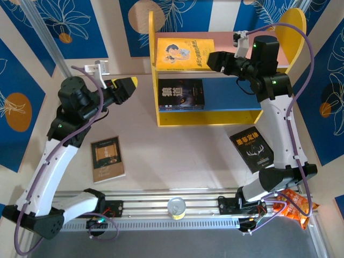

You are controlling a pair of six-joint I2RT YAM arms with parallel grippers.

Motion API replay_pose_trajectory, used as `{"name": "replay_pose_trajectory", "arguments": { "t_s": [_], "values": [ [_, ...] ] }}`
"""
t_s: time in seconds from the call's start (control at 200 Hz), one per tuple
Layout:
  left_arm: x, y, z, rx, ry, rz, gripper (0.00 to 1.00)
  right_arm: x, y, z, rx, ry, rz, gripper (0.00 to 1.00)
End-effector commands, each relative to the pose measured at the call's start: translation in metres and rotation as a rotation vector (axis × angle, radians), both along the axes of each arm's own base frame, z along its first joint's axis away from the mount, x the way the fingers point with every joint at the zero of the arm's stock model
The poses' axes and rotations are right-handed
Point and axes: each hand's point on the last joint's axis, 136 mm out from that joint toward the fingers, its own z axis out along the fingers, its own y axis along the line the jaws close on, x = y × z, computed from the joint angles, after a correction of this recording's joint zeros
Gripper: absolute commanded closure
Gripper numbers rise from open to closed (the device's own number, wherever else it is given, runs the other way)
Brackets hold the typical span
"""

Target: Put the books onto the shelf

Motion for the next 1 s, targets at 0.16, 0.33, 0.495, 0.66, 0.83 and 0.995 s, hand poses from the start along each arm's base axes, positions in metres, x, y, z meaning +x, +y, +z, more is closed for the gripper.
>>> {"name": "replay_pose_trajectory", "arguments": {
  "t_s": [0.16, 0.33, 0.495, 0.66, 0.83, 0.995],
  "values": [
    [0.002, -0.035, -0.001, 0.037, 0.014, -0.059, 0.47, -0.011, -0.003, 0.008, -0.010, -0.023, 0.013, 0.34],
    [0.012, -0.061, -0.011, 0.114, 0.038, -0.093, 0.45, -0.011, 0.001, 0.007, -0.003, -0.014, 0.037, 0.34],
    [0.016, -0.077, -0.007, 0.137, 0.026, -0.115, 0.44, -0.008, 0.001, 0.006, 0.003, 0.000, 0.057, 0.34],
    [0.021, -0.085, -0.005, 0.152, 0.022, -0.113, 0.43, -0.007, 0.004, 0.007, 0.013, 0.006, 0.080, 0.34],
    [0.030, -0.093, -0.005, 0.171, 0.015, -0.116, 0.43, -0.005, 0.007, 0.005, 0.022, 0.018, 0.095, 0.34],
    [0.034, -0.097, -0.003, 0.178, 0.008, -0.115, 0.43, -0.003, 0.009, 0.003, 0.027, 0.026, 0.106, 0.34]
  ]
}}
